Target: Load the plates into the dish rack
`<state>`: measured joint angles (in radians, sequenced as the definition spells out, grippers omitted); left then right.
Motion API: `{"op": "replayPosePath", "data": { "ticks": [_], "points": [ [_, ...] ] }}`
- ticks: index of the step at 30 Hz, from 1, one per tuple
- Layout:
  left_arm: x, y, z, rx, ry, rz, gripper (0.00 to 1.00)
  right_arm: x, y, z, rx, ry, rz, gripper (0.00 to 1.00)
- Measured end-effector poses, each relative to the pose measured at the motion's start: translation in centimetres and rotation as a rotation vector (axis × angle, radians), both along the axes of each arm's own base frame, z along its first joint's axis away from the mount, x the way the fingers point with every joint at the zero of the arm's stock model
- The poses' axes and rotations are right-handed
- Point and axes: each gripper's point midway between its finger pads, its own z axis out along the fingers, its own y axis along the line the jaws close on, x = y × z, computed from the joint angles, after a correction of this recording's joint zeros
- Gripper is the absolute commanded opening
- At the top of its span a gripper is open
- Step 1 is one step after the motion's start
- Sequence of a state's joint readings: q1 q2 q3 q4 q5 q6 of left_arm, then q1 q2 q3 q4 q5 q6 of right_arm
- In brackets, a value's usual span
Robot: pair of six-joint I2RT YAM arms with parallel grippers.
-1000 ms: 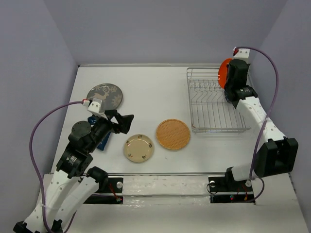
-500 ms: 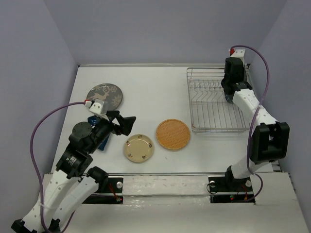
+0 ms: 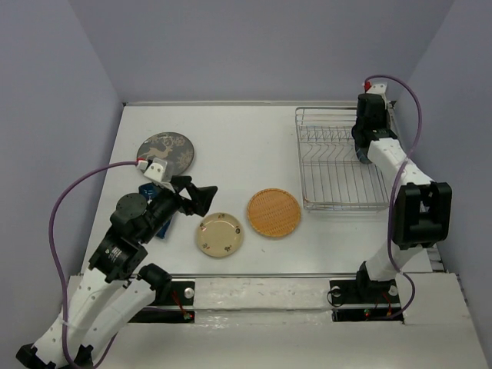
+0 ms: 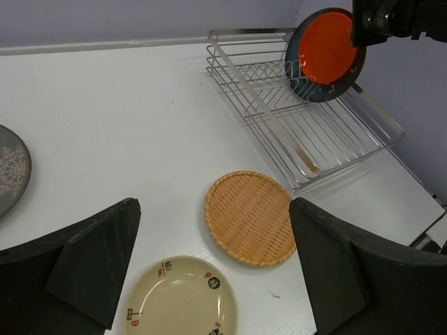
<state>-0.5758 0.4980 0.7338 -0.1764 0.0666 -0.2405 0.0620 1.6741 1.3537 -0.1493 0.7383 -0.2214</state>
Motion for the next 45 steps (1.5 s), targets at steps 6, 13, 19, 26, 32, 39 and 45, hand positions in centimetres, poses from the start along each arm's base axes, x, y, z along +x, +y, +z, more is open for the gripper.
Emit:
{"op": "replayPosePath", "data": {
  "ticks": [6, 13, 19, 26, 32, 39, 45],
  "points": [
    [0.1, -0.1, -0.1, 0.003, 0.004, 0.0, 0.99, 0.2, 0.5, -2.2, 0.029, 0.034, 0.031, 0.1],
    [0.2, -0.1, -0.3, 0.007, 0.009, 0.0, 0.99, 0.4, 0.9, -3.7, 0.062, 0.044, 0.038, 0.44],
    [0.7, -0.5, -1.2, 0.028, 0.043, -0.003, 0.99, 0.2, 1.4, -3.3, 0.118, 0.017, 0.025, 0.68],
    [2.6, -2.2, -5.7, 0.113, 0.191, -0.024, 0.99, -1.1, 5.0, 1.2, 0.258, -0.116, 0.064, 0.72],
    [3.2, -4.8, -11.6, 0.176, 0.412, -0.104, 0.98, -4.5, 16.1, 6.2, 0.472, -0.268, 0.344, 0.72],
    [3.4, -7.1, -16.7, 0.195, 0.626, -0.165, 0.93, -10.6, 21.5, 5.6, 0.746, -0.296, 0.574, 0.72],
    [4.7, -9.2, -20.1, 0.214, 0.764, -0.203, 0.88, -14.1, 24.1, 4.1, 0.902, -0.255, 0.711, 0.72]
  ]
}}
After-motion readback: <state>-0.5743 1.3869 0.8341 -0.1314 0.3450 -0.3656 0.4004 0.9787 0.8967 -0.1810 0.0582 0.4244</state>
